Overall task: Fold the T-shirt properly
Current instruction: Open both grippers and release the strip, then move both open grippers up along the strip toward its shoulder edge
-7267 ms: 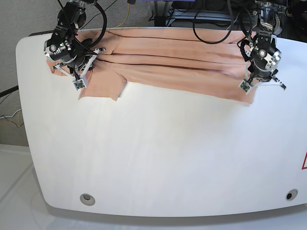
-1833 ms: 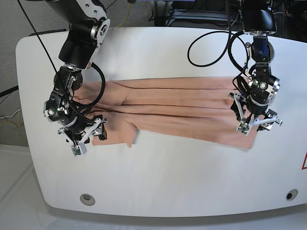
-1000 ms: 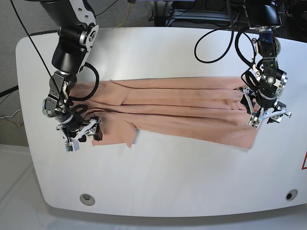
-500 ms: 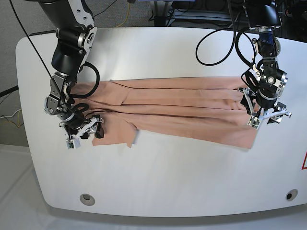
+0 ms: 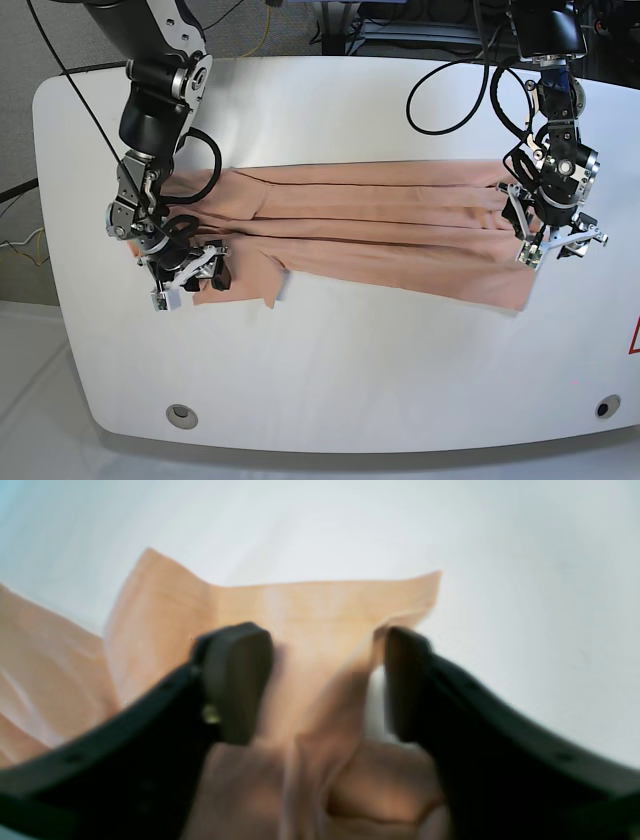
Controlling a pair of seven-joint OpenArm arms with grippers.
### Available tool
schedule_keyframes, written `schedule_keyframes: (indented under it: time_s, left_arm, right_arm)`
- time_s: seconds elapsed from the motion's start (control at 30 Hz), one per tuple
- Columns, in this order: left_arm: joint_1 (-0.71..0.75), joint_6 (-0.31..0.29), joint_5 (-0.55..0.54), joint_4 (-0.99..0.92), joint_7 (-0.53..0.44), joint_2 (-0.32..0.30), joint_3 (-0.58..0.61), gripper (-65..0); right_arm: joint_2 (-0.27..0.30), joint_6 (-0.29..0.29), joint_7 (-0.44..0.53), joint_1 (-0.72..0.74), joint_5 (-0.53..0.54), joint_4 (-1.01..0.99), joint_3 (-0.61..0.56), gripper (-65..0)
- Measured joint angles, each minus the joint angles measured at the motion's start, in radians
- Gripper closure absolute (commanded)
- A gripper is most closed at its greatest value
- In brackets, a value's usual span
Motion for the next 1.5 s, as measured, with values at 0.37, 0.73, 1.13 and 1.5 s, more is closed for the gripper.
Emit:
schedule_keyframes:
  time_s: [0.37,0.73,1.13,1.5]
  left_arm:
    - [0.010,0.000,0.000,0.001,-0.001,0.000,0.000,-39.3]
    - [0.018,0.000,0.000,0.020,-0.001,0.002,0.000,-39.3]
    - [0.016,0.000,0.000,0.020,0.000,0.003,0.001,-39.3]
    - [0.013,0.000,0.000,0.020,0.000,0.006,0.007,-39.3]
  right_arm:
    - [0.005,-0.001,0.000,0.002,0.001,0.000,-0.055,0.0]
    - [0.006,0.000,-0.003,-0.004,0.002,0.002,-0.052,0.0]
    - [-0.029,0.005,-0.167,-0.128,0.007,0.321,-0.052,0.0]
    - [-0.080,0.008,-0.302,-0.252,0.008,0.613,-0.052,0.0]
